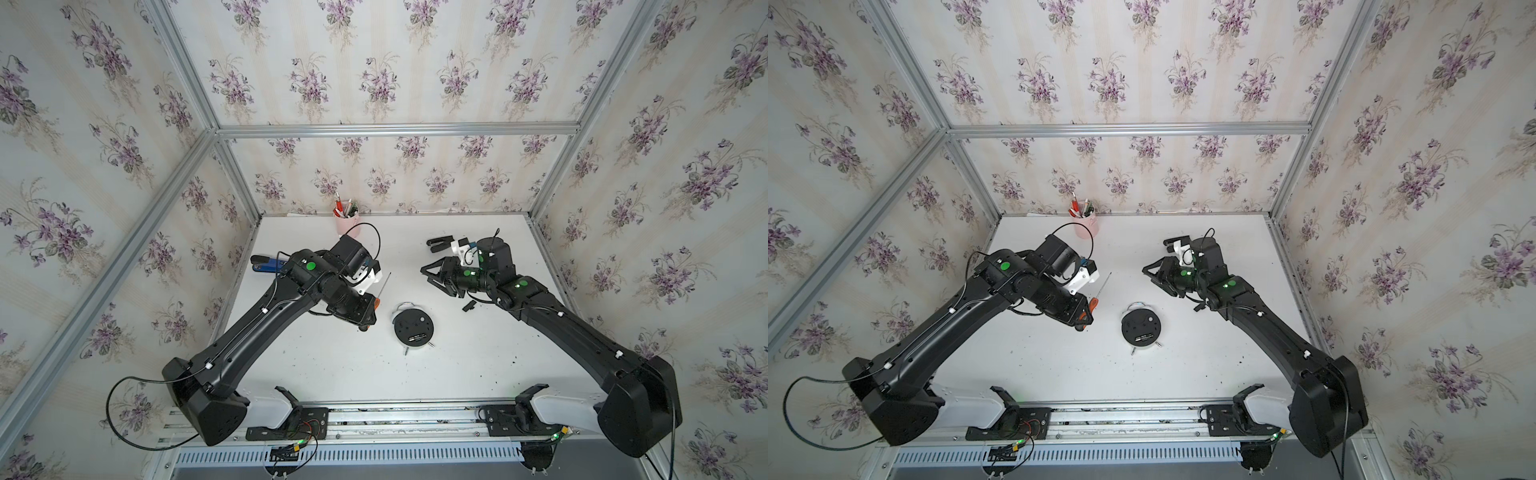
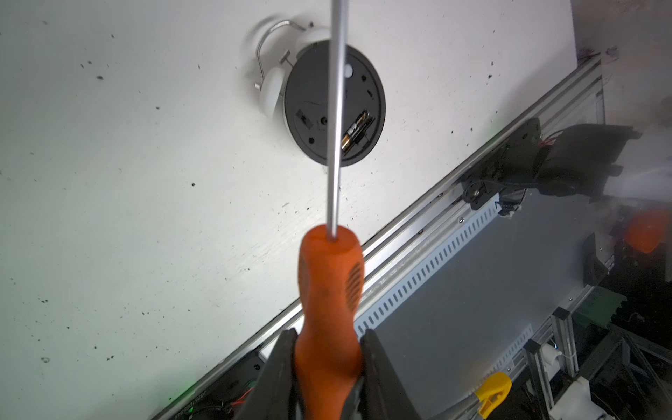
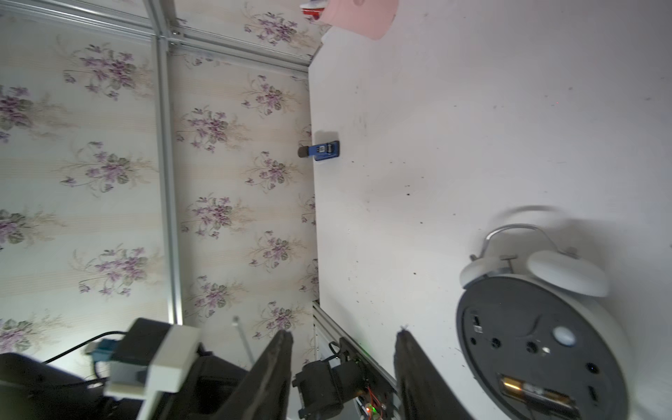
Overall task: Remove the battery from the alarm
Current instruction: Pick up the screwdriver from the center of the board.
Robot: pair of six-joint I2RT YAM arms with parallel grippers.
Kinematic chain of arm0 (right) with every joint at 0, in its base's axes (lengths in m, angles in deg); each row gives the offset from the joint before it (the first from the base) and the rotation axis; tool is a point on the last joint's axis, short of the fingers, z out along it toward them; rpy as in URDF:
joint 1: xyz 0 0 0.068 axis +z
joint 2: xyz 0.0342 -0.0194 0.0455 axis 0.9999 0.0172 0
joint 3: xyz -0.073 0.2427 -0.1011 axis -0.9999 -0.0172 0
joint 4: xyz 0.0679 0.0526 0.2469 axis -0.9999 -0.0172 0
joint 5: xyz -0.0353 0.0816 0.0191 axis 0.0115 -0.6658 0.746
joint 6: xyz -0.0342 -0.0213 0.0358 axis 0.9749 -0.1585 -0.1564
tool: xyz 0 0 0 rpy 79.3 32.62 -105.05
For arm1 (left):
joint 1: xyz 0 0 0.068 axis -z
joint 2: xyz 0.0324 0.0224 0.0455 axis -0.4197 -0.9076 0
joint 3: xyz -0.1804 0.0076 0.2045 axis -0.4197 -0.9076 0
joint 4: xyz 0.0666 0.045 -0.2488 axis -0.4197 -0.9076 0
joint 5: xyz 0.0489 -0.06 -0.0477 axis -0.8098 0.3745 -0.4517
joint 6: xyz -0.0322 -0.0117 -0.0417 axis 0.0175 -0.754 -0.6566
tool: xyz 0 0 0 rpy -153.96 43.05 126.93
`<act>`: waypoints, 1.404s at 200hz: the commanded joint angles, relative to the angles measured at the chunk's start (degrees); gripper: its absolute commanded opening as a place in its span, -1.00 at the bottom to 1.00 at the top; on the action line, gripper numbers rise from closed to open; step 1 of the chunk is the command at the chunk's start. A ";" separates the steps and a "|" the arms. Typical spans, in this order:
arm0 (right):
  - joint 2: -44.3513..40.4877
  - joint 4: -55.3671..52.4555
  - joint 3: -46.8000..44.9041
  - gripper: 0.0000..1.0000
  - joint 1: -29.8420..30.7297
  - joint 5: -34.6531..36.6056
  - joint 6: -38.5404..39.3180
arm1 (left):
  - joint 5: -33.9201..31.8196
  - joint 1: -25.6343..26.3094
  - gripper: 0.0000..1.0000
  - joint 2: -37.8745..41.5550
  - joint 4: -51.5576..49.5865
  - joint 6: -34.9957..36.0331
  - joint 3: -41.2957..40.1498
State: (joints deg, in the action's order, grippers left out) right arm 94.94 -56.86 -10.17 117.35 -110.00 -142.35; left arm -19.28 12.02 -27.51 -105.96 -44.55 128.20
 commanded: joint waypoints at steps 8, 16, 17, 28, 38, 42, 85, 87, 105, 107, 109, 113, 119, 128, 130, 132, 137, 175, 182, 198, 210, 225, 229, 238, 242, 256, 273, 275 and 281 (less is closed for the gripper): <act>1.05 5.87 0.80 -0.02 4.68 3.79 -5.57 | 1.53 1.37 -0.91 -0.32 -0.02 -0.20 -1.46; 2.21 4.54 1.44 -0.04 6.06 5.24 -5.30 | 1.21 1.84 -0.92 -0.95 0.11 -0.51 -1.21; 2.38 4.39 1.54 -0.04 6.22 5.35 -5.27 | 1.16 1.88 -0.92 -1.02 0.16 -0.57 -1.16; 3.86 4.79 1.65 -0.05 7.54 6.02 -5.43 | 0.40 2.46 -0.92 -1.54 0.70 -0.91 -0.85; 4.60 5.38 1.56 -0.07 8.62 7.23 -6.35 | -0.18 2.87 -0.91 -2.15 0.84 -1.24 -0.73; 4.61 5.90 1.43 -0.07 9.01 7.82 -6.62 | -0.74 3.01 -0.92 -2.37 0.70 -1.33 -0.54; 7.23 1.70 4.09 -0.14 12.12 9.88 -6.01 | -6.46 5.19 -0.91 -5.49 0.12 -2.27 0.56; 7.34 1.70 3.99 -0.14 12.21 9.88 -6.18 | -6.63 5.35 -0.91 -5.55 0.12 -2.29 0.57; 8.01 2.66 3.74 -0.17 13.09 10.35 -6.71 | -8.20 6.17 -0.91 -6.68 -0.22 -2.39 0.81; 8.22 2.42 3.88 -0.18 13.20 10.44 -6.56 | -8.43 6.28 -0.91 -6.86 -0.29 -2.43 0.83; 8.43 2.16 4.20 -0.18 13.29 10.57 -6.39 | -8.51 6.33 -0.91 -6.90 -0.31 -2.40 0.94; 8.94 0.97 4.77 -0.19 13.40 10.60 -6.05 | -8.65 6.49 -0.91 -6.97 -0.27 -2.49 0.93; 9.58 -0.57 5.18 -0.20 13.51 10.39 -5.51 | -8.97 6.48 -0.91 -6.93 -0.16 -2.71 0.95; 9.83 -1.10 4.69 -0.21 13.81 10.27 -5.50 | -9.35 6.51 -0.90 -6.89 -0.11 -2.85 1.01; 9.77 -1.05 4.47 -0.21 13.84 10.35 -5.60 | -9.38 6.56 -0.90 -6.91 -0.07 -2.90 1.05; 9.74 -0.93 4.28 -0.21 13.91 10.42 -5.71 | -9.36 6.57 -0.90 -6.91 -0.06 -2.89 1.11; 9.59 -0.29 3.68 -0.22 14.09 10.50 -6.13 | -9.49 6.58 -0.90 -6.91 -0.13 -2.86 1.17; 10.82 -0.88 4.50 -0.25 15.99 11.31 -6.35 | -10.74 6.99 -0.90 -7.50 0.38 -3.35 0.94; 11.03 -0.11 4.17 -0.26 16.24 11.27 -6.97 | -10.96 7.16 -0.90 -7.74 0.38 -3.43 1.17; 11.18 0.36 4.21 -0.29 16.88 12.30 -7.71 | -11.34 7.52 -0.90 -8.37 0.54 -3.57 1.38; 11.60 0.89 4.42 -0.36 17.03 12.53 -7.98 | -11.67 7.85 -0.90 -8.66 0.90 -3.89 1.37; 12.39 0.72 4.48 -0.53 17.36 13.09 -8.20 | -11.50 7.98 -0.90 -8.65 1.67 -4.19 1.16; 12.62 1.09 4.36 -0.60 17.41 12.96 -8.43 | -11.56 8.07 -0.90 -8.73 1.74 -4.36 1.18; 12.74 2.18 3.81 -0.84 17.58 12.91 -9.05 | -11.64 8.23 -0.90 -8.88 1.70 -4.38 1.27; 12.75 2.57 3.53 -0.93 17.68 12.95 -9.28 | -11.79 8.31 -0.89 -8.93 1.64 -4.30 1.28; 12.26 3.24 2.93 -1.00 17.72 13.71 -9.84 | -12.57 8.33 -0.88 -9.04 1.10 -4.16 1.36; 11.13 7.09 1.17 -1.00 17.72 14.26 -11.63 | -12.25 8.29 -0.58 -8.04 1.81 -4.32 1.28; 10.91 7.66 0.76 -1.00 17.72 14.38 -12.05 | -12.30 8.32 -0.44 -7.75 2.02 -4.49 1.21; 10.36 9.95 -0.45 -1.00 17.65 14.59 -13.69 | -13.33 8.26 -0.15 -6.99 2.50 -5.31 1.03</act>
State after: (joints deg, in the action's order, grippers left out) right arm 106.70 -51.52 -8.14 134.97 -97.39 -153.57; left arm -30.73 20.31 -36.43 -105.02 -49.25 129.12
